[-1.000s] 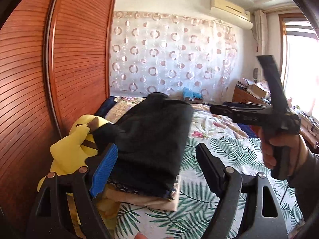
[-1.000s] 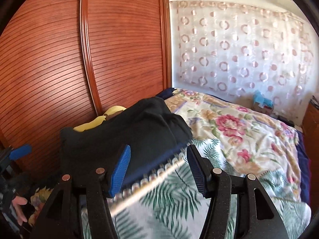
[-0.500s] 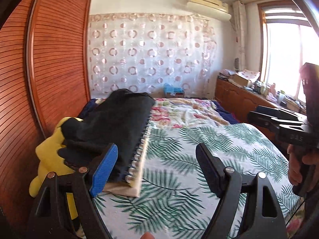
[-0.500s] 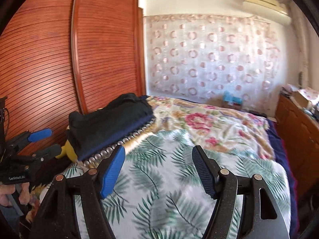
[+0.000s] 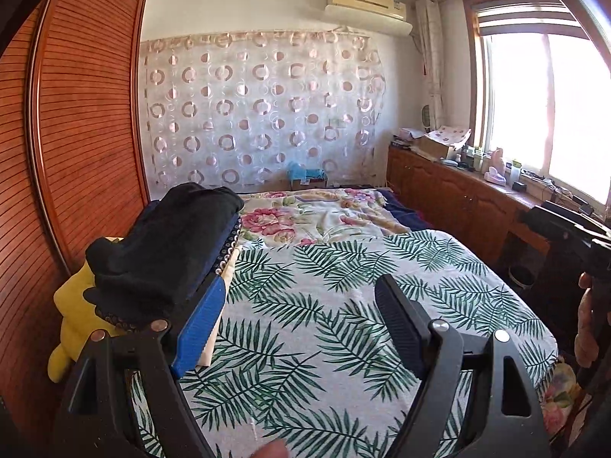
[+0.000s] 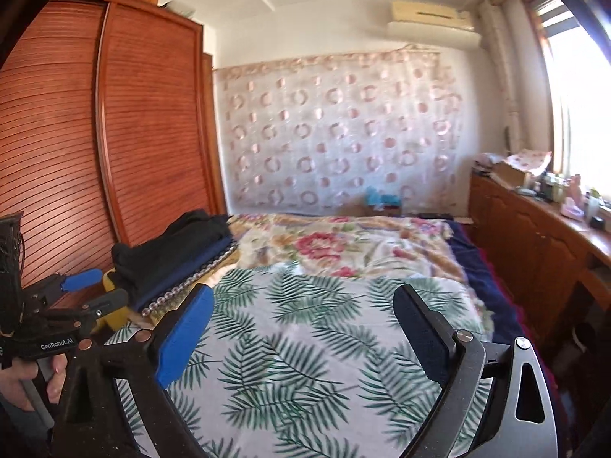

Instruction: Fold small clothes

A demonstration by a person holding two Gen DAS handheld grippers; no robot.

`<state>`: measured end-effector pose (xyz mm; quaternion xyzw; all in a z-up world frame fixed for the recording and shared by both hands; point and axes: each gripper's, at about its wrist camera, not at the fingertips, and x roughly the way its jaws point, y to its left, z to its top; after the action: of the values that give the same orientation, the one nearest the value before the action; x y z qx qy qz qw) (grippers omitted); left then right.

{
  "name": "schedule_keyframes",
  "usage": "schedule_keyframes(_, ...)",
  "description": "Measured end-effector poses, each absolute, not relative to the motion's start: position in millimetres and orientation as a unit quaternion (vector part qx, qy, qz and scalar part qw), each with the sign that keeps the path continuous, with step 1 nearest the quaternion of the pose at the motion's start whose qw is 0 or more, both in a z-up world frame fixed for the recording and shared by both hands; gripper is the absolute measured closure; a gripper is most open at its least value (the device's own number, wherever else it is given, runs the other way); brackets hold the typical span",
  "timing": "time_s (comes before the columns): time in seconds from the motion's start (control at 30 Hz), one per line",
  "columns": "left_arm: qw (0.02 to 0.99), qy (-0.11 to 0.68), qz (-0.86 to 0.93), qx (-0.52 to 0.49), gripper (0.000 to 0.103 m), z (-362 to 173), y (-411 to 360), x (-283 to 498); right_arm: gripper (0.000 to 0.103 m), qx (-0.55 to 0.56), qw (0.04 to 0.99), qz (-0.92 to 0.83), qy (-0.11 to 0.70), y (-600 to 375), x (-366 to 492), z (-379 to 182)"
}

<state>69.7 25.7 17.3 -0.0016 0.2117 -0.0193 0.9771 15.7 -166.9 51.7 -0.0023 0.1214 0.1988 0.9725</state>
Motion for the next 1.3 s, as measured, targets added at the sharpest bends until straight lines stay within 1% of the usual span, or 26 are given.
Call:
schedule_keyframes(0.3,0.980,0.197,-0.021,0.011,0.022,27,9,58,0.008,0.007,0.978,0.171,0.116,-164,-29,49)
schedule_keyframes(0.63,0.981,0.195,-0.020,0.010,0.022,28,9,55,0.008,0.006,0.980,0.157,0.119,-151,-25,49)
schedule_keyframes(1.3,0.982,0.188,-0.015,0.005,0.022,37,3,48,0.008,-0.001,0.981,0.157,0.116,-182,-12,45)
